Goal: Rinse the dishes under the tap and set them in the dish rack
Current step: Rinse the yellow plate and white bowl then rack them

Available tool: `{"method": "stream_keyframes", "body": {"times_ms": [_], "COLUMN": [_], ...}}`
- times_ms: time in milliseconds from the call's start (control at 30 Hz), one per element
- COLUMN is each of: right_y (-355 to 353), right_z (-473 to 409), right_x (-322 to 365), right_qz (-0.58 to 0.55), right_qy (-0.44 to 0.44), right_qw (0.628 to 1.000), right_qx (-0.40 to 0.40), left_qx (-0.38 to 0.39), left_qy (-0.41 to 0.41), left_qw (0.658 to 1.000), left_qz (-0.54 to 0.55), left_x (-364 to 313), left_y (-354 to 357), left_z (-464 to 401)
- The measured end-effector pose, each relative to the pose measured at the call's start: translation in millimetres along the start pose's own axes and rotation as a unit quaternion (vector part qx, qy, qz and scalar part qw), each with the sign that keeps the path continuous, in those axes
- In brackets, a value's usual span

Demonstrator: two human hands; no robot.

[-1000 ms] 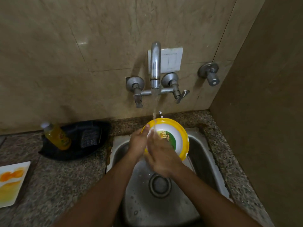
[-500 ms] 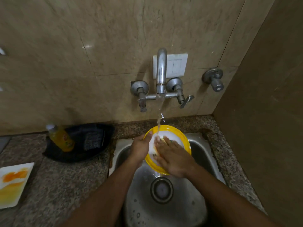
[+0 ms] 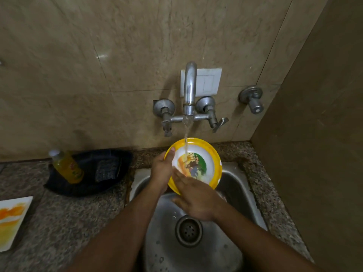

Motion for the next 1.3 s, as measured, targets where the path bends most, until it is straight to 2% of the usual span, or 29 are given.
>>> {"method": "stream_keyframes", "body": {"times_ms": [67,133,233,300,400,533,633,700,767,867,933,1033,1100,1233,1300], "right_y": [-5.1,-7.1,6.2,13.7,7.0,0.9,-2.7,-9.1,-8.7,3.5,8.0,4.8,5.7,6.8,-2.0], "right_z": [13.1,12.7,1.2,6.9,26.2,19.3,9.9,1.0,-7.8,1.6,18.2,23.0,17.8,28.3,30.7], "right_x": [-15.3,-19.8,1.9,0.5,-23.8,-20.2,-7.0,-1.3,9.8,19.0,0.9,-28.3,-20.3,-12.6,-24.8], "right_qz": [0.041,0.068,-0.01,-0.032,0.037,0.12,0.15,0.139,0.114,0.072,0.053,0.133,0.138,0.077,0.081], "right_qy": [-0.036,-0.035,0.009,-0.003,-0.026,-0.007,0.009,0.052,0.077,0.022,-0.014,0.042,0.065,-0.023,0.003], "right_qw": [0.999,0.997,0.999,0.999,0.998,0.986,0.976,0.976,0.98,0.993,0.997,0.99,0.988,0.997,0.997], "right_qx": [0.002,-0.018,-0.029,-0.025,-0.035,-0.118,-0.158,-0.158,-0.144,-0.094,-0.056,-0.018,0.011,0.013,-0.006], "left_qx": [-0.012,-0.017,-0.006,-0.012,-0.011,-0.001,0.036,0.05,0.013,-0.059,-0.048,0.0,-0.009,-0.002,-0.008], "left_qy": [0.01,0.021,0.064,0.076,0.063,0.02,-0.074,-0.097,-0.064,-0.026,-0.032,-0.03,-0.027,-0.052,-0.071], "left_qw": [1.0,0.999,0.998,0.996,0.998,0.999,0.994,0.985,0.991,0.994,0.997,0.999,0.999,0.999,0.997], "left_qz": [0.01,0.017,-0.019,-0.036,-0.029,-0.04,0.076,0.131,0.12,0.082,0.051,-0.014,-0.016,0.003,0.005], "left_x": [5.6,4.4,-8.8,-13.6,-6.5,-15.0,-20.9,-12.5,1.6,3.5,-4.2,-0.9,3.5,-3.3,2.2], "left_y": [-5.7,-4.4,0.2,-7.2,-18.5,-16.1,-16.1,-9.6,-2.3,-13.1,-26.5,-35.1,-34.9,-39.4,-41.2], "left_z": [-3.4,-0.6,-2.5,-4.2,0.9,-3.1,-0.6,18.3,29.6,25.1,21.6,19.6,12.7,14.3,19.0]}}
Point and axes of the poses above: each hand's wrist, its own z-axis away from the middle knuckle, its own y-axis out of the palm, x = y × z, the point moved 1 cm from there along -z, towards the middle knuckle, and after that the axes turned 2 degrees about z, right-handed, at the moved point
